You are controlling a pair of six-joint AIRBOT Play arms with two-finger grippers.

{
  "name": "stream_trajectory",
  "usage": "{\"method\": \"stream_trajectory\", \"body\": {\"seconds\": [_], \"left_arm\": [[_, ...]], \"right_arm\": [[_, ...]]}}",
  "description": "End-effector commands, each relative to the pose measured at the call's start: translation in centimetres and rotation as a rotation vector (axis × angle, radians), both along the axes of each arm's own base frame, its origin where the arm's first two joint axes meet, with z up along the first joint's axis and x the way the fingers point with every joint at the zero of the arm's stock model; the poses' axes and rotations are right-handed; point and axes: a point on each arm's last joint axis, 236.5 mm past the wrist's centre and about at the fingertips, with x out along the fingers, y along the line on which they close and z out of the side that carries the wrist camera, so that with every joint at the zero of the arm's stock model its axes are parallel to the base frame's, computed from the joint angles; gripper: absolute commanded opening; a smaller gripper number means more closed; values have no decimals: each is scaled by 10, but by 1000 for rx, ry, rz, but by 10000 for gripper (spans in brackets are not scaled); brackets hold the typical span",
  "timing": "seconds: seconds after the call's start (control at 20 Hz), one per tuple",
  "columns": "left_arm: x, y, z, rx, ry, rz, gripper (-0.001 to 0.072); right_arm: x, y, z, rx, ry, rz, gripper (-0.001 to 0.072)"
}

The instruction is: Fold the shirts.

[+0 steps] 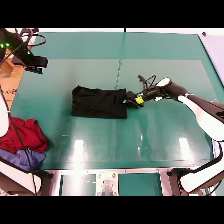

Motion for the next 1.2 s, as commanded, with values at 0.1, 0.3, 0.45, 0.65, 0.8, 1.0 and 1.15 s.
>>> {"method": "stream_trajectory", "body": {"seconds": [0.1, 0.3, 0.45, 0.65, 0.8, 1.0, 1.15], "left_arm": [[-2, 0, 0, 0, 8, 1, 22], [-10, 0, -17, -2, 63, -2, 22], [-16, 0, -27, -1, 96, -11, 22], [-16, 0, -26, 1, 93, -26, 22], [-15, 0, -26, 1, 92, -26, 22], [-17, -5, -26, -13, 98, -33, 22], [-17, -7, -26, -20, 98, -35, 22]], "right_arm": [[8, 41, 7, 87, -46, -25, 483], [11, 46, 15, 115, -56, -28, 21], [17, 35, 33, 143, -73, -5, 21], [22, -6, 38, 150, -64, -16, 697], [26, -18, 23, 133, -42, -44, 697], [19, 5, 6, 151, 1, -32, 698], [16, 32, 5, 131, -33, -2, 687]]}}
